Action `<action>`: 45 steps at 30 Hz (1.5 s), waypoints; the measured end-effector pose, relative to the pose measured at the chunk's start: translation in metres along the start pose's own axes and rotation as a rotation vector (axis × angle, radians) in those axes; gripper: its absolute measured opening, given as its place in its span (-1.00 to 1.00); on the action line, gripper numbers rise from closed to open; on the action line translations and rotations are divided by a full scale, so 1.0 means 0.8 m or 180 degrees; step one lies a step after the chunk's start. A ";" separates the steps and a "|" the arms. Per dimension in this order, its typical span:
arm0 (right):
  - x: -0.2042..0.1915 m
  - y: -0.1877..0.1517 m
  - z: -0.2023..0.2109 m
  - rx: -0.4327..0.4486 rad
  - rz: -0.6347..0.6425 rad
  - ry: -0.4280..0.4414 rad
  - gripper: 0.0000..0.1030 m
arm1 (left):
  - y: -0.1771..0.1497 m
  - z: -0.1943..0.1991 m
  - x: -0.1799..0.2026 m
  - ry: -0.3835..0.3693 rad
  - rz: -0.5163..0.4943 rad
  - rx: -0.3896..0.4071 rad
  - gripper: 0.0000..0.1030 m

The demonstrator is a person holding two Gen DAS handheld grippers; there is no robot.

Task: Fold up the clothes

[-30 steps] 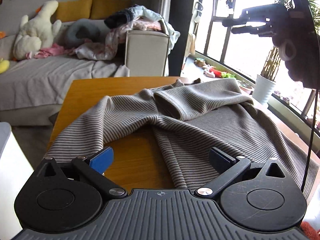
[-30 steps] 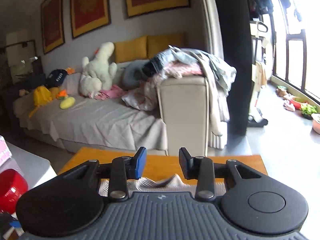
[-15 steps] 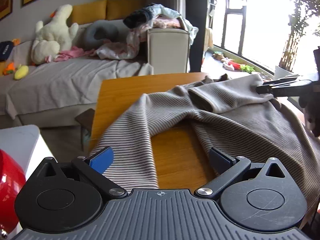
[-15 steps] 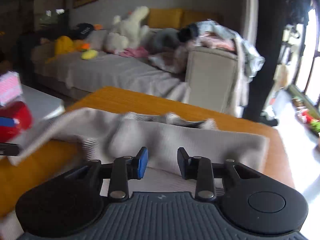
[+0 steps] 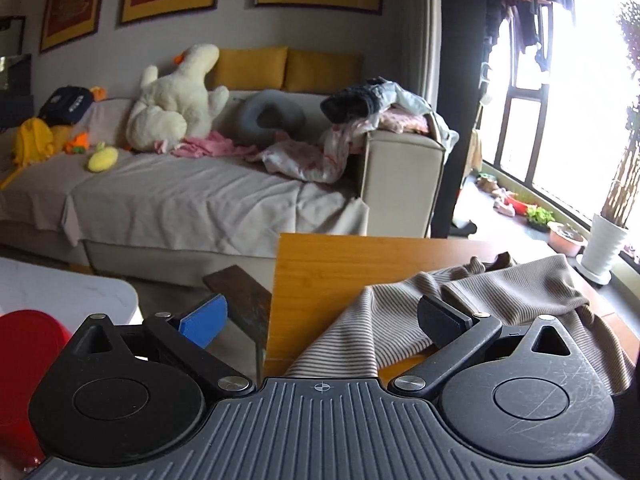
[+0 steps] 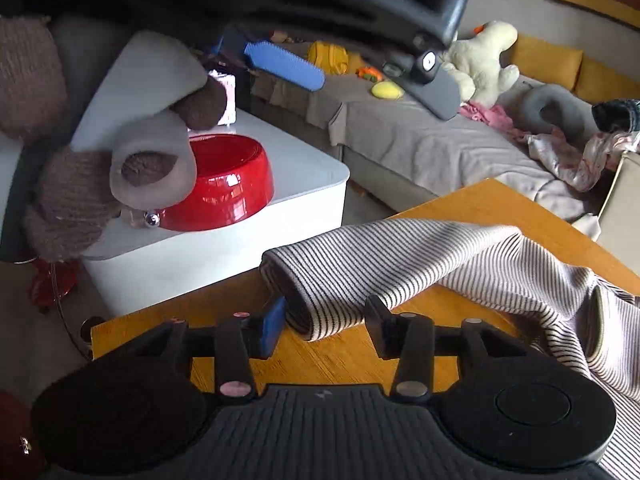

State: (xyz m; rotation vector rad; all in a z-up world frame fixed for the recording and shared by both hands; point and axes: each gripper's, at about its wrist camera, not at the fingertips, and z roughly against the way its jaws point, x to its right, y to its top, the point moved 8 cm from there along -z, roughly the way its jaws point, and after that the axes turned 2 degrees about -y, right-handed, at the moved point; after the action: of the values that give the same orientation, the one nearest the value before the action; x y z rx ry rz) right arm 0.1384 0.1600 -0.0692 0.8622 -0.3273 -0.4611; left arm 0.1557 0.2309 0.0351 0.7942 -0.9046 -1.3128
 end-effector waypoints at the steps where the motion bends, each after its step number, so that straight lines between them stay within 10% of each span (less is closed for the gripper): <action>1: 0.003 -0.001 0.000 0.0005 0.0061 -0.0029 -0.23 | 0.001 0.000 0.000 -0.0006 0.0031 0.0009 1.00; 3: 0.009 -0.002 0.000 0.0014 0.0183 -0.0086 -0.90 | 0.005 -0.001 -0.001 -0.0030 0.0116 0.0030 1.00; 14: 0.318 0.062 0.207 0.0868 -0.0082 -0.2208 -0.93 | 0.020 -0.021 0.023 -0.0161 0.0416 0.0065 1.00; 23: 0.452 -0.109 0.265 0.0198 -0.0581 -0.2684 -0.89 | -0.026 -0.085 0.146 -0.0666 0.0092 -0.0403 1.00; 29: 0.479 -0.196 0.279 0.0199 -0.1656 -0.2429 -0.46 | -0.057 -0.128 0.229 -0.0896 -0.0222 -0.0618 1.00; 31: 0.478 -0.205 0.281 0.0394 -0.2063 -0.2129 -0.06 | -0.066 -0.141 0.251 -0.0925 -0.0290 -0.0662 1.00; 37: 0.465 -0.202 0.244 0.0620 -0.2455 -0.1562 0.20 | -0.081 -0.162 0.289 -0.0942 -0.0404 -0.0802 1.00; 39: 0.461 -0.201 0.220 0.0537 -0.2414 -0.1548 0.19 | -0.083 -0.161 0.292 -0.0963 -0.0426 -0.0828 1.00; 42: 0.448 -0.185 0.188 0.0392 -0.2171 -0.1512 -0.68 | -0.084 -0.160 0.291 -0.0962 -0.0460 -0.0860 1.00; 45: 0.436 -0.151 0.191 0.0515 -0.1810 -0.1650 -0.88 | -0.084 -0.160 0.285 -0.0976 -0.0439 -0.0895 1.00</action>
State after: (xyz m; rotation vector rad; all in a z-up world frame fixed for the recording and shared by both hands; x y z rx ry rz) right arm 0.3359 -0.1857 -0.0389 0.9849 -0.6026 -1.2089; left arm 0.2473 -0.0046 -0.0591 0.4485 -0.8886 -1.6716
